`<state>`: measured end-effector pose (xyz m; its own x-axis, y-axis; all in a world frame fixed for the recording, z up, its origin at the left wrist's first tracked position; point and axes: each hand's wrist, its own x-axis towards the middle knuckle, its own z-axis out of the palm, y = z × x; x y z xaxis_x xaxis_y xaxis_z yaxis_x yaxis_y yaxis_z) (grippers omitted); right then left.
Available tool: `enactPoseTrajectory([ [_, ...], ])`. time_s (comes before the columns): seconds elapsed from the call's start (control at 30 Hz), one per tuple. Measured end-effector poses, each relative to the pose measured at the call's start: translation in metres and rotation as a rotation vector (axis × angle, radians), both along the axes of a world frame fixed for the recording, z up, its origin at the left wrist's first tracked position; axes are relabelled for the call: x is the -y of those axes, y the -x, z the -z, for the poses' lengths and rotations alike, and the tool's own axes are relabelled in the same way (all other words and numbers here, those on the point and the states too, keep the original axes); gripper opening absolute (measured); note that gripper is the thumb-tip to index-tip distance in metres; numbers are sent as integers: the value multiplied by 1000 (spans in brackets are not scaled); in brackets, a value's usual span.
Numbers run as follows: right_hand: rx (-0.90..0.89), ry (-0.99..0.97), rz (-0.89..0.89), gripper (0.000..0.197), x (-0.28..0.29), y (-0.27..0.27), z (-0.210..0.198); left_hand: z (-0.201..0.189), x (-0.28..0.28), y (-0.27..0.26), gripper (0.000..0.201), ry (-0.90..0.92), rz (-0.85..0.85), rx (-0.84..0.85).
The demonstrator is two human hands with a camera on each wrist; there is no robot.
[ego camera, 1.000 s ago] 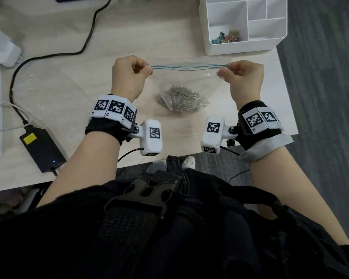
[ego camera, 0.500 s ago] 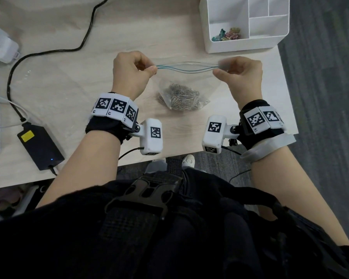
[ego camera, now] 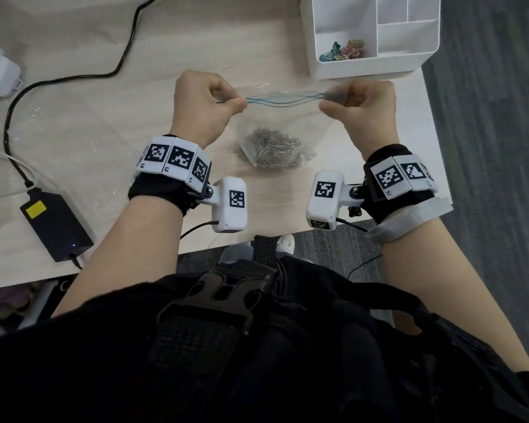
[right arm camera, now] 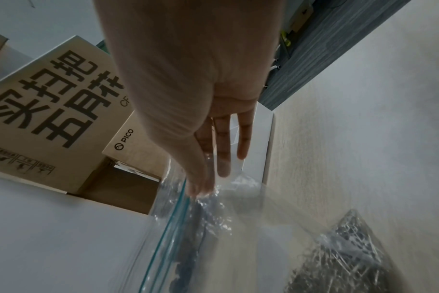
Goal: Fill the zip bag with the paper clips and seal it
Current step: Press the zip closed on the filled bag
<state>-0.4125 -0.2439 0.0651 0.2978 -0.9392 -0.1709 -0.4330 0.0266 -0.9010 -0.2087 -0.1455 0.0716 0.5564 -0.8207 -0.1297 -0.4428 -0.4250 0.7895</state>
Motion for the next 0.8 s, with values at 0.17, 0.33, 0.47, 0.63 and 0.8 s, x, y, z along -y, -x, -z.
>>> enactPoseTrajectory([
  [0.17, -100, 31, -30, 11, 2, -5, -8, -5, 3, 3, 14, -13, 42, 56],
  [0.33, -195, 51, -46, 10, 5, -9, -10, -14, 9, 7, 27, -54, 136, 97],
  [0.47, -199, 60, -68, 10, 3, -10, -16, -18, 18, 12, 17, -99, 144, 228],
  [0.63, -307, 112, -146, 26, 4, -10, -25, -19, 18, 18, 13, -96, 132, 249],
  [0.8, -482, 211, -252, 16, 5, -21, -27, -23, 21, 21, 15, -114, 183, 344],
])
